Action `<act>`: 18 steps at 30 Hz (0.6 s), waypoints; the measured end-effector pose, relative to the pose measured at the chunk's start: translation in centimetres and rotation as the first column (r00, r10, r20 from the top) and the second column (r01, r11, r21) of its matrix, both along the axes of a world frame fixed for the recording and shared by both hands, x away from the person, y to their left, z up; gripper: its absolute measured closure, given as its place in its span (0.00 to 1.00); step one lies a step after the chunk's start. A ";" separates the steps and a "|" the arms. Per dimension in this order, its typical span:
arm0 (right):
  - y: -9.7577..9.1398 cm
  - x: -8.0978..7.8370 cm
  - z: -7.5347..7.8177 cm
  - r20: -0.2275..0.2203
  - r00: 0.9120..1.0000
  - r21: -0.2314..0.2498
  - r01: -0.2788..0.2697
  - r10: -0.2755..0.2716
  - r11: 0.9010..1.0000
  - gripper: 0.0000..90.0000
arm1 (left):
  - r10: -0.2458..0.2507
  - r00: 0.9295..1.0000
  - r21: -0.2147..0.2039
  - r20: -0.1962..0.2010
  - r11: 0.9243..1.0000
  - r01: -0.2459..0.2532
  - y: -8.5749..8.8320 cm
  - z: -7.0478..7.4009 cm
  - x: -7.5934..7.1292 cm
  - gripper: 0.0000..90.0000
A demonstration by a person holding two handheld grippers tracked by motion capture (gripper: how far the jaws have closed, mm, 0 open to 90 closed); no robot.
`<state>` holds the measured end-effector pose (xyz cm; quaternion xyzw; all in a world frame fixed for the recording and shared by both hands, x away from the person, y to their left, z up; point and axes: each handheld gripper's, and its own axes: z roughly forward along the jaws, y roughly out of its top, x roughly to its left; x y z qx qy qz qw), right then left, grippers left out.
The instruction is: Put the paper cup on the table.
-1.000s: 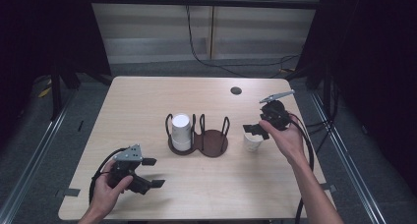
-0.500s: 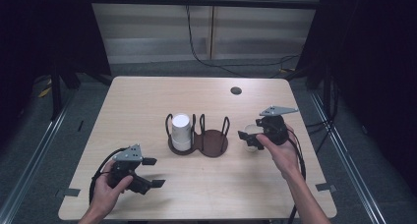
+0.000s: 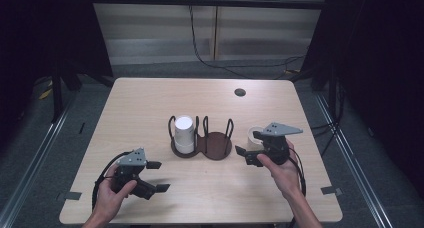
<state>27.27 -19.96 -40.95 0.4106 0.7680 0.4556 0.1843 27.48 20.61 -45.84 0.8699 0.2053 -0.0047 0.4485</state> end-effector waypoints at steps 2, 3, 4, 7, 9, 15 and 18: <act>0.3 -0.4 -0.3 0.008 1.000 0.015 -0.010 0.010 1.000 0.19 | 0.001 1.000 0.000 -0.002 1.000 -0.001 0.0 0.0 0.0 0.18; 0.5 -0.6 -0.4 0.010 1.000 0.013 -0.017 0.016 1.000 0.19 | 0.002 1.000 0.001 0.000 1.000 -0.002 0.0 0.0 0.0 0.18; 0.7 -0.8 -0.5 0.010 1.000 0.007 -0.024 0.024 1.000 0.19 | 0.006 1.000 -0.002 -0.003 1.000 -0.006 0.0 0.0 -0.1 0.18; 1.2 -1.3 -0.9 0.014 0.999 0.012 -0.037 0.037 0.999 0.19 | 0.007 1.000 0.000 -0.004 1.000 -0.007 0.0 -0.1 -0.1 0.18; 1.5 -1.6 -1.1 0.020 0.999 0.024 -0.049 0.049 0.999 0.19 | 0.009 1.000 -0.004 -0.003 1.000 -0.009 -0.1 -0.1 -0.2 0.18; 2.5 -2.9 -2.1 0.038 0.996 0.040 -0.079 0.077 0.996 0.20 | 0.008 1.000 -0.002 0.001 1.000 -0.008 -0.3 -0.2 -0.4 0.18; 3.0 -3.3 -2.8 0.045 0.995 0.051 -0.087 0.084 0.995 0.19 | 0.011 1.000 -0.008 0.003 1.000 -0.011 -0.3 -0.3 -0.5 0.18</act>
